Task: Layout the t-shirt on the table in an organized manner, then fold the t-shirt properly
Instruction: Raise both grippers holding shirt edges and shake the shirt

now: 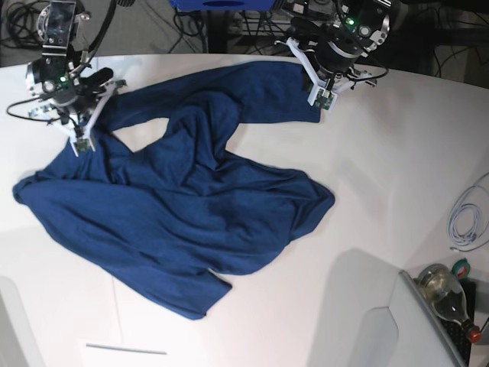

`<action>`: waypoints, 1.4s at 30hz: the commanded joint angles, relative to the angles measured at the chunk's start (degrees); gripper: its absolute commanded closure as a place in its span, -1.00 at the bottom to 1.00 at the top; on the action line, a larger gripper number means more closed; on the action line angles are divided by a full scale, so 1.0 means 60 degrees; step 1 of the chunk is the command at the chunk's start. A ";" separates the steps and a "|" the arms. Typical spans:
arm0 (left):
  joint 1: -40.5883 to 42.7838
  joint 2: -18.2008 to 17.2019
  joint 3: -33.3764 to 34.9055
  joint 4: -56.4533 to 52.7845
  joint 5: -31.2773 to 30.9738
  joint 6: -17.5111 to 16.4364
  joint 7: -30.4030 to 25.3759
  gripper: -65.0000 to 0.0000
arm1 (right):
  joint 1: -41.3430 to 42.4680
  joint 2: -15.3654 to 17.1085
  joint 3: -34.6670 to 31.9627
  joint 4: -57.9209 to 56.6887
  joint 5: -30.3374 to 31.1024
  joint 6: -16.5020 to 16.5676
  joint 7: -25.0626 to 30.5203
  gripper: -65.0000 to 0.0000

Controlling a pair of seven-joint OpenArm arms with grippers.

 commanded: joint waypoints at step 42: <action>-0.0487 0.0006 0.0105 0.1731 -0.0050 0.0002 0.3090 1.00 | -0.0058 0.0041 0.0018 0.0497 0.0012 -0.0030 -0.0324 0.98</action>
